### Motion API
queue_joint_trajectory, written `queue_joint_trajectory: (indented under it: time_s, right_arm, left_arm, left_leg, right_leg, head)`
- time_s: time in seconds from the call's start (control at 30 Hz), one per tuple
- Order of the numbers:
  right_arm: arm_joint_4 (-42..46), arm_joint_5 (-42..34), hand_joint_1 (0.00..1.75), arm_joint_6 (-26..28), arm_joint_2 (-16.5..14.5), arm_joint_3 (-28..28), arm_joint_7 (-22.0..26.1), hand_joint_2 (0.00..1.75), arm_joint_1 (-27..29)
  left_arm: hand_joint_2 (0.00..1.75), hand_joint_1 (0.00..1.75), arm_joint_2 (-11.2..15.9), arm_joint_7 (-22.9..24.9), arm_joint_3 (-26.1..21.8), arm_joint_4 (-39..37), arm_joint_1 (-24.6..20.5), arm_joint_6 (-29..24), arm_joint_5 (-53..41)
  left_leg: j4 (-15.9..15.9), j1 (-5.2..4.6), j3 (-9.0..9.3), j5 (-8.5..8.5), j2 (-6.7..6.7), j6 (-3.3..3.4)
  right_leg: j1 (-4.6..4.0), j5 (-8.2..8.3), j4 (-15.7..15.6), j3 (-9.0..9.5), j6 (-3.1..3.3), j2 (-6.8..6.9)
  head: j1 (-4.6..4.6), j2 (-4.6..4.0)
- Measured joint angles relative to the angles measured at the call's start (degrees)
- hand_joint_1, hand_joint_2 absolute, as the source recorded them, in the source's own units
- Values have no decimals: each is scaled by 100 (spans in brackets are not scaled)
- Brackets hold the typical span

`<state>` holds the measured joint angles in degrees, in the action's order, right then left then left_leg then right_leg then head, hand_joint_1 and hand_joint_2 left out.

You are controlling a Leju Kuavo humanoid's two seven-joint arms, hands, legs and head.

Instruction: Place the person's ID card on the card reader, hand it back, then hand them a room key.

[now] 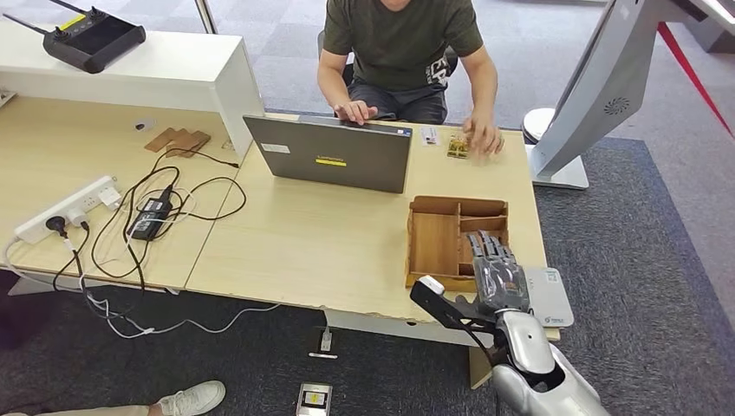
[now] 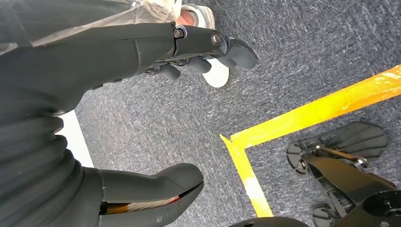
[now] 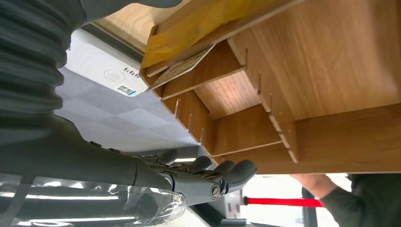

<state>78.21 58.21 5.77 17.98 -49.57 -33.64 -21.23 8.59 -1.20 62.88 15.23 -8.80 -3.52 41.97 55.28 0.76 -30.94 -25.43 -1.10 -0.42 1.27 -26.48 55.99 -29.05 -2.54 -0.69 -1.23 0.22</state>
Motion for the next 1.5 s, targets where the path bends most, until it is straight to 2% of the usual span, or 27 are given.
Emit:
queue_joint_trajectory:
  time_s: [0.43,0.47,0.5,0.57,0.63,0.93,1.5]
  right_arm:
    - [-885,-38,0,290,-106,-279,-157,175,-261]
    - [-925,-61,9,307,-106,-295,-156,175,-272]
    - [-960,-85,21,325,-106,-309,-155,175,-282]
    - [-1029,-131,99,367,-105,-341,-151,175,-308]
    - [-1087,-160,161,408,-104,-374,-150,175,-335]
    - [-1189,-164,175,602,-101,-500,-193,175,-428]
    - [-1137,110,163,829,-102,-538,-232,175,-503]
  left_arm:
    - [175,0,-22,0,-4,0,15,-24,-11]
    - [175,0,-22,0,-4,0,15,-29,-11]
    - [175,0,-22,0,-4,0,15,-35,-10]
    - [175,0,-22,1,-4,0,18,-47,-4]
    - [175,0,-22,8,-4,0,23,-56,2]
    - [175,0,-20,20,-4,0,46,-65,27]
    - [175,0,-20,24,-6,0,60,-87,94]
  left_leg:
    - [0,0,0,0,0,0]
    - [0,0,0,0,0,0]
    - [0,0,0,0,0,0]
    - [0,0,0,0,0,0]
    - [0,0,0,0,0,0]
    - [0,0,0,0,1,0]
    - [1,0,1,0,1,0]
  right_leg:
    - [0,0,0,-1,0,0]
    - [0,0,0,-1,0,0]
    - [0,0,0,-1,0,0]
    - [0,0,0,-1,0,0]
    - [0,0,0,-1,0,0]
    - [0,0,0,-2,0,0]
    - [0,0,0,-2,0,0]
  head:
    - [0,0]
    - [1,0]
    - [1,0]
    - [1,0]
    - [1,0]
    - [0,0]
    - [1,0]
